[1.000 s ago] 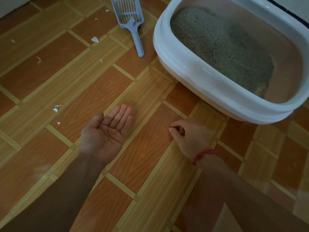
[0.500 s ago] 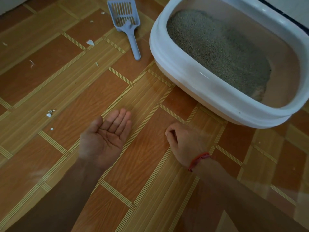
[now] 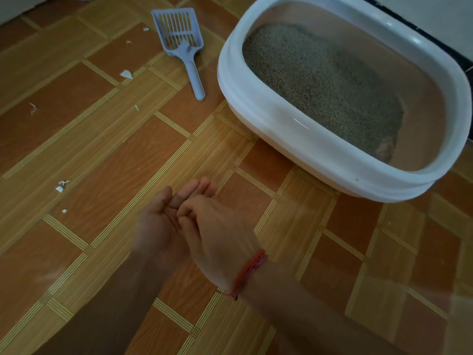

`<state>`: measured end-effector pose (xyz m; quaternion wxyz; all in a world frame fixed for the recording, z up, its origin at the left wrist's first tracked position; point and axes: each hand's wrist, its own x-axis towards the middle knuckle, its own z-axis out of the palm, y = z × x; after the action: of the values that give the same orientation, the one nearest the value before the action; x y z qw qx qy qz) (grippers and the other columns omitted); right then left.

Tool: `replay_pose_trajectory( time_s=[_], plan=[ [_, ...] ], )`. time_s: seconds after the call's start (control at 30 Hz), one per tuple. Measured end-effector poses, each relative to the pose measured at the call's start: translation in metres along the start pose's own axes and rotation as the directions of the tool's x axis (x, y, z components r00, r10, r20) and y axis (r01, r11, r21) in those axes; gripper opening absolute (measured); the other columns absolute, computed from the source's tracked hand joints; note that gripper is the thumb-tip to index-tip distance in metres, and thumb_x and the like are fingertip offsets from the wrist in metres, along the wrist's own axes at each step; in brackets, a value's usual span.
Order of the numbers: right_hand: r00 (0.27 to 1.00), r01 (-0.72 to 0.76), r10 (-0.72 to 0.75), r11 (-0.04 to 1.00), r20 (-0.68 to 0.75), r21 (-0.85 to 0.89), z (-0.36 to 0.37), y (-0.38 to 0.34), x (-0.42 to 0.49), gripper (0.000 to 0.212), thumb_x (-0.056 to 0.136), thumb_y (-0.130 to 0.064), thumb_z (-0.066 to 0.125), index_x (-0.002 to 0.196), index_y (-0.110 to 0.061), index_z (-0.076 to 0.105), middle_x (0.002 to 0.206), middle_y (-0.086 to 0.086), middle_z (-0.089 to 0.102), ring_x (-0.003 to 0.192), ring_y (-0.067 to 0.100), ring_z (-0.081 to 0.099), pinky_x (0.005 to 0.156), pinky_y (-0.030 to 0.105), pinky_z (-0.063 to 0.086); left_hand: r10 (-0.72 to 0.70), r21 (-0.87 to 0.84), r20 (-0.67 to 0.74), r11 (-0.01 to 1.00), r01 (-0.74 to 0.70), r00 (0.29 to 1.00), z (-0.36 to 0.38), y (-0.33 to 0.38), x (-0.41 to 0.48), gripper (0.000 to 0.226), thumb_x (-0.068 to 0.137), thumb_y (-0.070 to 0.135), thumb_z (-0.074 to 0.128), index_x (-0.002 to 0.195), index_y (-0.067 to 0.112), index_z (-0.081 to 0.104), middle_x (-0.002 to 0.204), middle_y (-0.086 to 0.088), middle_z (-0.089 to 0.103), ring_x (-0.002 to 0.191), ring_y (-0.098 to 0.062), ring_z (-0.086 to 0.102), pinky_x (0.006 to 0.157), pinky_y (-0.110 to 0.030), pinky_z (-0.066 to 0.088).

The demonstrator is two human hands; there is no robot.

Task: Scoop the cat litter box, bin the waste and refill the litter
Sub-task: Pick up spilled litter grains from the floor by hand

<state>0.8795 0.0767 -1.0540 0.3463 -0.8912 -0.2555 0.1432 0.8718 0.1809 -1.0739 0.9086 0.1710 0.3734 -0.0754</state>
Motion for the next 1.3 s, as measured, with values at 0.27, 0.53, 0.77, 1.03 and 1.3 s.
replay_pose_trajectory(
  time_s=[0.27, 0.53, 0.77, 1.03, 1.3],
  plan=[
    [0.992, 0.017, -0.017, 1.0, -0.123, -0.004, -0.008, 0.016, -0.006, 0.016, 0.095, -0.034, 0.052, 0.094, -0.023, 0.063, 0.084, -0.011, 0.062, 0.071, 0.002, 0.053, 0.064, 0.021, 0.049, 0.031, -0.109, 0.009, 0.994, -0.03, 0.999, -0.002, 0.006, 0.003, 0.056, 0.103, 0.03, 0.033, 0.093, -0.004, 0.077, 0.116, -0.016, 0.071, 0.105, -0.028, 0.07, 0.083, -0.04, 0.059],
    [0.961, -0.255, 0.231, 0.954, -0.155, -0.16, -0.035, 0.073, -0.014, 0.009, 0.095, -0.026, 0.059, 0.094, -0.027, 0.069, 0.063, -0.026, 0.042, 0.061, -0.009, 0.045, 0.057, 0.007, 0.031, 0.114, -0.127, -0.008, 0.985, -0.114, 0.993, -0.009, 0.022, 0.003, 0.061, 0.104, 0.029, 0.029, 0.088, -0.002, 0.078, 0.115, -0.014, 0.072, 0.104, -0.027, 0.071, 0.082, -0.039, 0.06],
    [0.974, -0.196, 0.173, 0.967, -0.145, -0.161, -0.019, 0.078, -0.006, 0.006, 0.09, -0.026, 0.067, 0.092, -0.025, 0.072, 0.07, -0.024, 0.045, 0.063, -0.009, 0.041, 0.061, 0.007, 0.031, 0.111, -0.112, 0.006, 0.988, -0.11, 0.994, -0.01, 0.021, 0.001, 0.062, 0.105, 0.03, 0.028, 0.09, -0.002, 0.078, 0.116, -0.014, 0.071, 0.105, -0.027, 0.07, 0.087, -0.039, 0.058],
    [0.986, -0.138, 0.112, 0.965, -0.123, -0.221, -0.011, 0.083, -0.002, 0.005, 0.09, -0.022, 0.065, 0.088, -0.023, 0.069, 0.076, -0.017, 0.058, 0.066, -0.003, 0.046, 0.059, 0.008, 0.035, 0.107, -0.109, 0.01, 0.988, -0.105, 0.994, -0.013, 0.021, 0.0, 0.061, 0.104, 0.031, 0.029, 0.091, -0.002, 0.078, 0.117, -0.014, 0.071, 0.105, -0.027, 0.07, 0.088, -0.04, 0.057],
    [0.987, -0.155, 0.16, 0.932, -0.011, -0.328, -0.012, 0.077, 0.003, 0.013, 0.098, -0.029, 0.048, 0.096, -0.023, 0.06, 0.082, -0.01, 0.061, 0.07, 0.009, 0.058, 0.061, 0.028, 0.052, 0.106, -0.103, 0.004, 0.989, -0.105, 0.994, -0.014, 0.02, 0.0, 0.061, 0.105, 0.03, 0.028, 0.091, -0.002, 0.078, 0.117, -0.015, 0.071, 0.105, -0.027, 0.07, 0.087, -0.04, 0.057]
  ],
)
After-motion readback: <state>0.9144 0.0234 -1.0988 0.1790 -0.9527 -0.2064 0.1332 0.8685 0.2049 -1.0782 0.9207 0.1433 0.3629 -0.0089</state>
